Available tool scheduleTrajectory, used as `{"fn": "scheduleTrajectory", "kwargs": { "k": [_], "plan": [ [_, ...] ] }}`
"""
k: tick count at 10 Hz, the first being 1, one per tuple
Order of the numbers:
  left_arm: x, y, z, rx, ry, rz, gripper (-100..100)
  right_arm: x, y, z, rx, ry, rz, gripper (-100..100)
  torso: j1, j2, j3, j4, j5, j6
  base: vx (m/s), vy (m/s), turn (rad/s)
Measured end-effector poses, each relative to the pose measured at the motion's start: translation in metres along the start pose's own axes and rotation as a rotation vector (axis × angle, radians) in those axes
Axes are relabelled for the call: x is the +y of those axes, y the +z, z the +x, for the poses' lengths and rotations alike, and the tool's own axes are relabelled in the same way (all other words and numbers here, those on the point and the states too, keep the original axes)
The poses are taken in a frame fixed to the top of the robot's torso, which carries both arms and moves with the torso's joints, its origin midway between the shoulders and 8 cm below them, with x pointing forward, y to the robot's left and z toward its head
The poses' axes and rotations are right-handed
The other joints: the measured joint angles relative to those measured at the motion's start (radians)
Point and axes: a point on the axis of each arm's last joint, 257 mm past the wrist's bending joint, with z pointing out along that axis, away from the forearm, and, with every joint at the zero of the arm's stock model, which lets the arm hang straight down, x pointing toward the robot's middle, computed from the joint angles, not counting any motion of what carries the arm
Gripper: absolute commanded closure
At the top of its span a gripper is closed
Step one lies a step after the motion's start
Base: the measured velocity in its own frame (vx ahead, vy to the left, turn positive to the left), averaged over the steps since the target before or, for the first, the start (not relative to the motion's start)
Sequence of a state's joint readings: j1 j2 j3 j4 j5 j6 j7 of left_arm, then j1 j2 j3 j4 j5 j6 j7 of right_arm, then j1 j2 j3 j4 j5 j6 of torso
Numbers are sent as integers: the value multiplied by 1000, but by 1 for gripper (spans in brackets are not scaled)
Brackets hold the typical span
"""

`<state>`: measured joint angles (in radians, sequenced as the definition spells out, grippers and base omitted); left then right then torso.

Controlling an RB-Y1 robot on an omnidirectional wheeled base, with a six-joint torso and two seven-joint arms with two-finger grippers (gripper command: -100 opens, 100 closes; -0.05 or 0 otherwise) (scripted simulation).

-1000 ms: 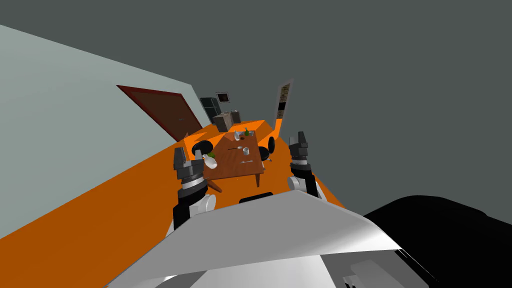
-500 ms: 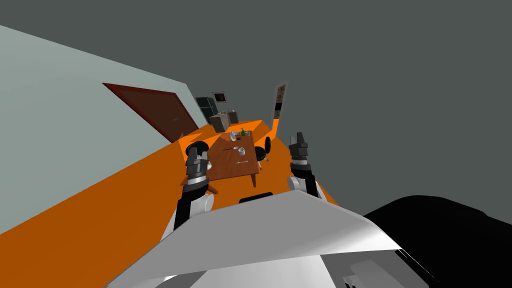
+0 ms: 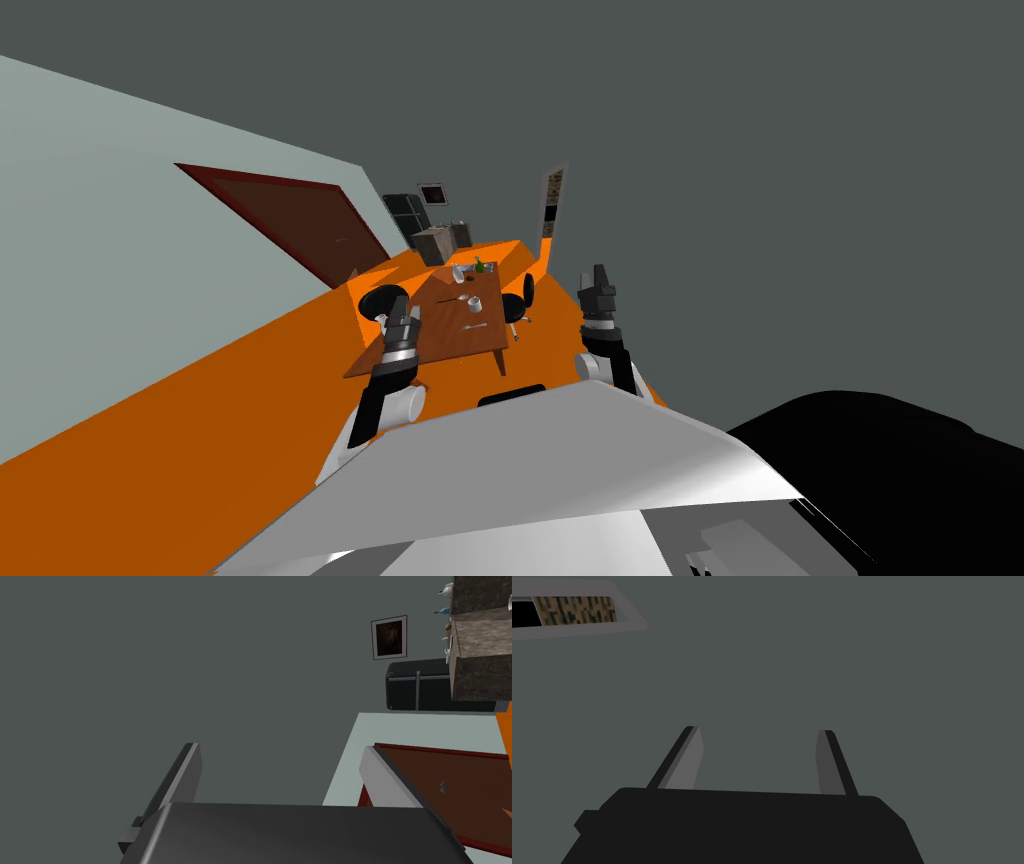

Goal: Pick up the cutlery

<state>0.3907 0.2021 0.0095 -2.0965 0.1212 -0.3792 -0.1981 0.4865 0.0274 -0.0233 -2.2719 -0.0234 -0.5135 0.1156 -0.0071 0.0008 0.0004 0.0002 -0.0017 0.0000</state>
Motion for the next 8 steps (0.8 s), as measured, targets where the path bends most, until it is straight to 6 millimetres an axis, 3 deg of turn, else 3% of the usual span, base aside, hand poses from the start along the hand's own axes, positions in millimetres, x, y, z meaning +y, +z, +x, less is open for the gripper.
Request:
{"fn": "scheduleTrajectory", "kwargs": {
  "k": [6, 8],
  "plan": [
    [73, 8, 3, 66, 91, -178, -100, 0, 0, 0, 0, 0, 0, 0, -2, -1, 0, 0, 0, 0, 4, -132, -67],
    [99, 8, -5, 83, 124, -245, -100, 0, 0, 0, 0, 0, 0, 0, -1, -1, -1, 0, 0, 0, 17, -137, -72]
  ]
}}
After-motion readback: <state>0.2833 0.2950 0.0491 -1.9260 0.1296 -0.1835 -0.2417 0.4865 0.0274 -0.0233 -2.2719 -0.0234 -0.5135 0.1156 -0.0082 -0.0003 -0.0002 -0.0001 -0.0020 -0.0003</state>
